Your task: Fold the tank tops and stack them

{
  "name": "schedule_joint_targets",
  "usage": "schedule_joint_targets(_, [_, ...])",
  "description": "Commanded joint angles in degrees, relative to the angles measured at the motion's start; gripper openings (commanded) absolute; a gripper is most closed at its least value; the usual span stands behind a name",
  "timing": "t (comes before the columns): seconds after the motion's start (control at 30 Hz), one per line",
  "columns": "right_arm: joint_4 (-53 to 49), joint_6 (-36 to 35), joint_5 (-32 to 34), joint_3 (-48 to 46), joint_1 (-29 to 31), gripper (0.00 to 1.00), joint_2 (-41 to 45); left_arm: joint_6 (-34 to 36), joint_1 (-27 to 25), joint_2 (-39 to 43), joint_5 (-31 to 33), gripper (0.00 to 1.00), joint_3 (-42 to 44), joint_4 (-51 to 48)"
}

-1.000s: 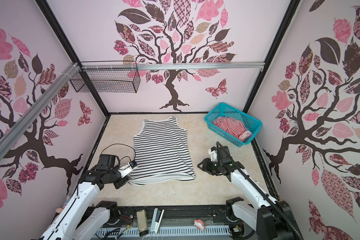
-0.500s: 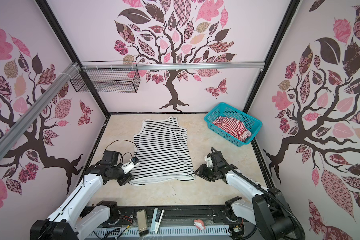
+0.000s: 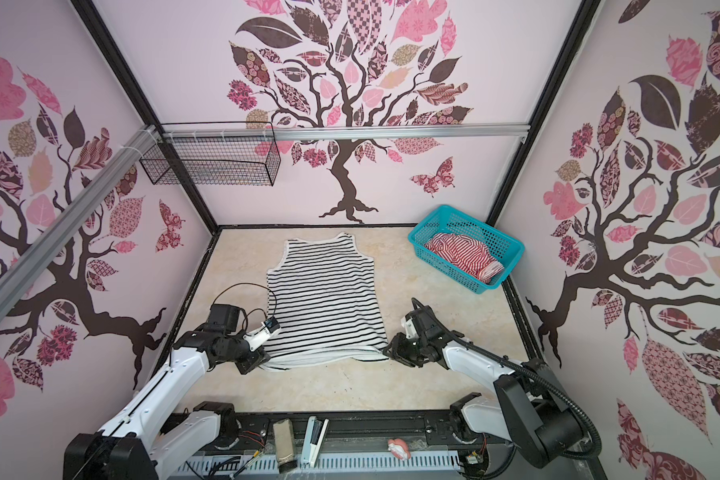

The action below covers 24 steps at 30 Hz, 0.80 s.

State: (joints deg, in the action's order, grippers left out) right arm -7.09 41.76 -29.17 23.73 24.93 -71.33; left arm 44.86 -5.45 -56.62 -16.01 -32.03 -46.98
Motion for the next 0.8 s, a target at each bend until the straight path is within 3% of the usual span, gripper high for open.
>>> schedule_joint_targets(0.0, [0.1,0.5,1.2,-0.1,0.6,0.29,-0.8,1.8,-0.2,0.7,-1.6,0.34,1.2,-1.5])
schedule_joint_targets(0.1, [-1.9,-0.3,2.5,0.2,0.6,0.2,0.5,2.4,-0.2,1.4,-2.3,0.27,1.2,-2.8])
schedule_joint_targets(0.3, [-3.5,-1.0,3.9,0.0,0.6,0.1,1.3,4.2,-0.2,0.7,-0.4,0.01,1.2,-4.2])
schedule_joint_targets(0.77, [-5.0,-2.3,7.0,-1.2,0.6,0.07,1.3,8.5,-0.2,5.8,3.6,0.0,3.0,-9.5])
